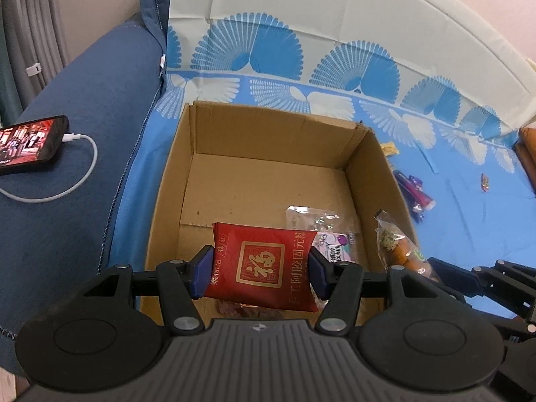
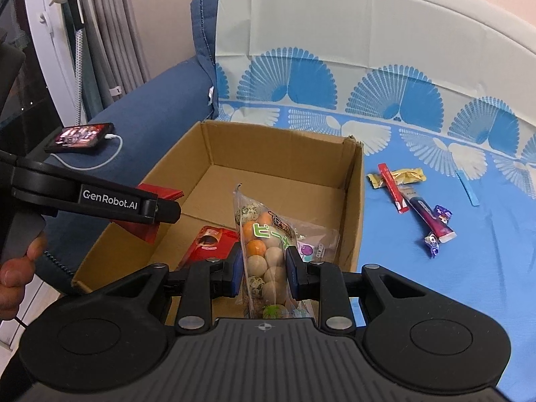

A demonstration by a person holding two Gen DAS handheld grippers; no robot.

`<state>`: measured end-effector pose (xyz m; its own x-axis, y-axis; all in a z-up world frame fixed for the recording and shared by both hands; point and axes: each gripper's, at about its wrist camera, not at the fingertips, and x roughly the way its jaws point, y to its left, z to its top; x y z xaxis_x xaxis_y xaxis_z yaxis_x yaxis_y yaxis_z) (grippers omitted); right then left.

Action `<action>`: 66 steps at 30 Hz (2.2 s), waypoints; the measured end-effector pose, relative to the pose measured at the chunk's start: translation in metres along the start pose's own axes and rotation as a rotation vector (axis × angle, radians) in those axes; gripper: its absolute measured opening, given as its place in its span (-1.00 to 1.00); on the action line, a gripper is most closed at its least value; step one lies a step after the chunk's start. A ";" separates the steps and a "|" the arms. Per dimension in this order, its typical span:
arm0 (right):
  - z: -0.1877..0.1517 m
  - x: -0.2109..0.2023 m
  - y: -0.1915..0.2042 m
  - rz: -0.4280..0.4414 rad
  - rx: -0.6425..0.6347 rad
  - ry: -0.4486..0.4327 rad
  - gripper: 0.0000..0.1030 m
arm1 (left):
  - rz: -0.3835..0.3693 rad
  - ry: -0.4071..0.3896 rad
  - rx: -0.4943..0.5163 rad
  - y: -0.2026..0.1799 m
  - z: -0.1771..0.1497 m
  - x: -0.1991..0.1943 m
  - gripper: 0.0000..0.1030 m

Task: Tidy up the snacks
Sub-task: 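Lower the red packet and nut bag in both tools into the box, then open both tools to release the red packet and nut bag into the box, then lift both open tools away from the box toward the loose snacks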

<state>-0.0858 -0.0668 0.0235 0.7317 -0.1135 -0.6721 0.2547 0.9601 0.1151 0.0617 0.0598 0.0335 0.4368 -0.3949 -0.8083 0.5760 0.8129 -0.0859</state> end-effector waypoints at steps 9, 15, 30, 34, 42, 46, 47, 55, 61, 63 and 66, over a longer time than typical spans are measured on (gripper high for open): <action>0.008 0.029 -0.001 -0.020 0.011 0.008 -0.45 | 0.053 0.018 0.035 0.001 0.008 0.029 0.25; 0.017 0.042 -0.003 -0.039 0.037 -0.003 -0.09 | 0.121 0.014 -0.013 0.009 0.012 0.033 0.99; -0.020 -0.025 0.008 0.004 0.101 0.063 0.58 | 0.114 0.097 -0.093 0.017 -0.058 -0.038 1.00; -0.034 -0.050 0.020 0.006 0.075 0.051 0.65 | 0.124 0.069 -0.068 0.007 -0.075 -0.062 1.00; -0.052 -0.104 0.033 -0.023 0.027 -0.054 0.73 | 0.178 -0.013 -0.020 -0.014 -0.093 -0.109 1.00; -0.060 -0.125 0.031 -0.027 0.036 -0.099 0.74 | 0.185 -0.028 -0.006 -0.020 -0.101 -0.125 1.00; -0.062 -0.130 0.031 -0.026 0.034 -0.106 0.75 | 0.185 -0.037 -0.003 -0.021 -0.103 -0.129 1.00; -0.073 -0.158 0.042 -0.017 -0.029 -0.174 0.77 | 0.188 -0.086 0.037 -0.034 -0.119 -0.157 1.00; -0.079 -0.172 0.044 -0.023 -0.046 -0.210 0.85 | 0.190 -0.106 0.039 -0.038 -0.123 -0.168 0.99; -0.080 -0.174 0.045 -0.027 -0.048 -0.218 0.91 | 0.190 -0.110 0.041 -0.038 -0.124 -0.171 0.99; -0.082 -0.177 0.045 -0.028 -0.038 -0.227 0.96 | 0.189 -0.112 0.044 -0.039 -0.124 -0.173 1.00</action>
<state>-0.2558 0.0174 0.0877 0.8493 -0.1901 -0.4924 0.2554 0.9644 0.0681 -0.1221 0.1500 0.1045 0.6122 -0.2848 -0.7376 0.5056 0.8582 0.0883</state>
